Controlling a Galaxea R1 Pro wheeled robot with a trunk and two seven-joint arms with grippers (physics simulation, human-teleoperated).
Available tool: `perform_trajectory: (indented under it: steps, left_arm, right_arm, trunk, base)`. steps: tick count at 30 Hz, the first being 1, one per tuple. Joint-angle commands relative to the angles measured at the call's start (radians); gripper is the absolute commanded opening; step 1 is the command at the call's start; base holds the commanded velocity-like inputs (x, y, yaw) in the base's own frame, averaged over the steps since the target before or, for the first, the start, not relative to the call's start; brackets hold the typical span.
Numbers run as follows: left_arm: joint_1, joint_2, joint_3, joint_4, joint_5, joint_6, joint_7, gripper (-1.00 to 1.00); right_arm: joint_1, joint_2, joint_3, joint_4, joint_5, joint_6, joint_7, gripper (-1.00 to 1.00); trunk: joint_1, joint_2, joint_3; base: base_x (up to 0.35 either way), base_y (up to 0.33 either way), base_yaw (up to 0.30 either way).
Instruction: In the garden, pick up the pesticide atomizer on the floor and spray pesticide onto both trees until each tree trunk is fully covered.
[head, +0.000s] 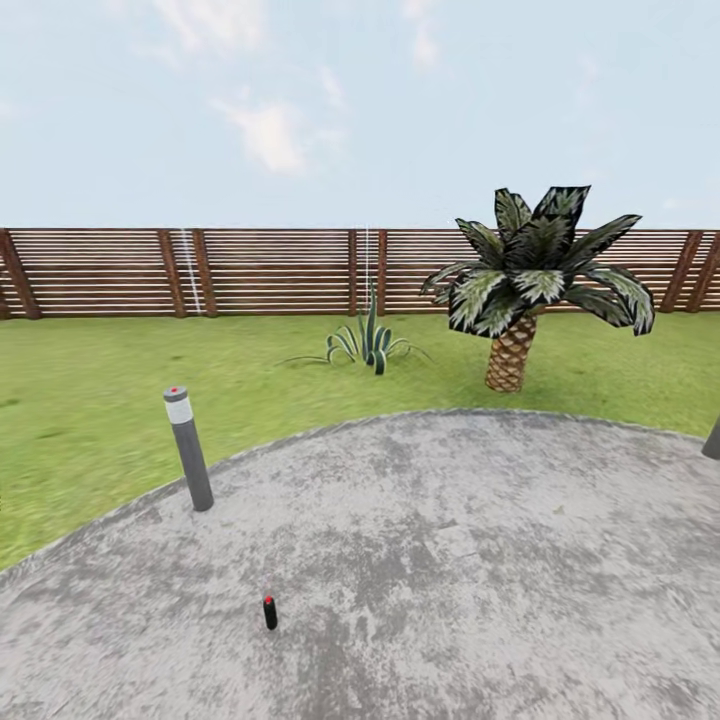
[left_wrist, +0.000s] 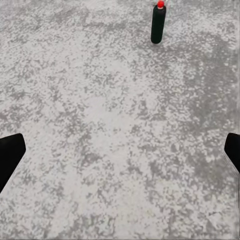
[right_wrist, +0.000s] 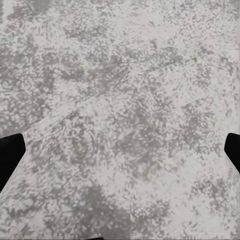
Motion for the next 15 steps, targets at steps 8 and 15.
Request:
perform_trajectory:
  steps: [8,15]
  left_arm:
    - [-0.001,-0.001,0.003,0.0,0.007,-0.004,-0.003,1.0]
    - [-0.001,-0.001,0.003,0.001,0.007,-0.004,-0.003,1.0]
  right_arm:
    - [-0.001,0.0,0.001,0.001,0.0,-0.003,-0.002,1.0]
    - [-0.001,0.0,0.001,0.001,0.0,-0.003,-0.002,1.0]
  trunk:
    - [0.0,-0.001,-0.001]
    - [0.0,-0.001,-0.001]
  base:
    - [0.195,-0.235,0.033]
    - [0.18,-0.265,0.024]
